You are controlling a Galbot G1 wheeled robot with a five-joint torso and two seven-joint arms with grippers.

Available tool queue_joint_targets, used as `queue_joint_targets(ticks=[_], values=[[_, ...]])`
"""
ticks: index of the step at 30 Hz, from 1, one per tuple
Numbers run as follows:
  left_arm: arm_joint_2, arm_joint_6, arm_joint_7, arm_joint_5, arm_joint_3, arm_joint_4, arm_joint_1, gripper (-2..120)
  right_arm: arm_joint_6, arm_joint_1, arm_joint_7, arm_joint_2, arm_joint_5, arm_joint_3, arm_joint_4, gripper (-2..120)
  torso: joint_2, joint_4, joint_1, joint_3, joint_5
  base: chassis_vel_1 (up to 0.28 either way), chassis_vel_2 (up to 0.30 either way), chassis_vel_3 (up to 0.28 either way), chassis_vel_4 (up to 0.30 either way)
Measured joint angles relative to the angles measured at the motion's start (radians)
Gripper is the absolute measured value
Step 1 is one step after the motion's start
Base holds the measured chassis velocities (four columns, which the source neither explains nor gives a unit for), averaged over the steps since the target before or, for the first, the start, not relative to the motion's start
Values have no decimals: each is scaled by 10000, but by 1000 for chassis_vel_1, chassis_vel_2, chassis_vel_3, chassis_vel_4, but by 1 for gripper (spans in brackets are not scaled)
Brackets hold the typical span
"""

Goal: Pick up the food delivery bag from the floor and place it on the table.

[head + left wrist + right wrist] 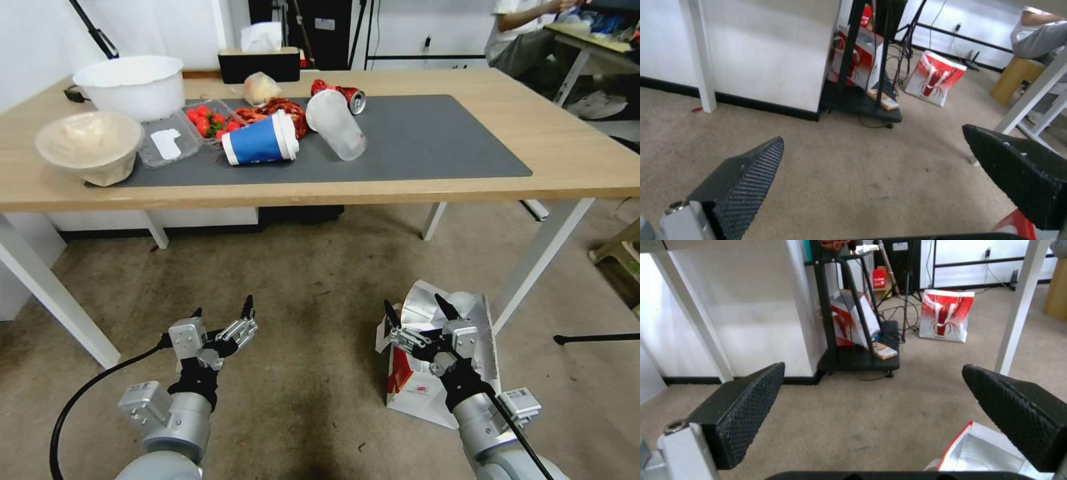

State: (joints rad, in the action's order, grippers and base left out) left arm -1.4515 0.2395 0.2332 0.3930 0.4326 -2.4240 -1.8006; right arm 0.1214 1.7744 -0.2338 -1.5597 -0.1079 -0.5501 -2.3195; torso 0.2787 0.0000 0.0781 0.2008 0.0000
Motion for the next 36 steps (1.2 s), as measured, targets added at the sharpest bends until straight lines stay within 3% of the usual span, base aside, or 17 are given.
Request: queue_joint_targets(ticks=[36], values=[[-13, -46, 0, -3, 25, 137, 71, 100, -18, -97, -48, -5, 42, -24, 97, 100, -1585, 0, -349, -1236, 0, 0, 0, 0, 0]])
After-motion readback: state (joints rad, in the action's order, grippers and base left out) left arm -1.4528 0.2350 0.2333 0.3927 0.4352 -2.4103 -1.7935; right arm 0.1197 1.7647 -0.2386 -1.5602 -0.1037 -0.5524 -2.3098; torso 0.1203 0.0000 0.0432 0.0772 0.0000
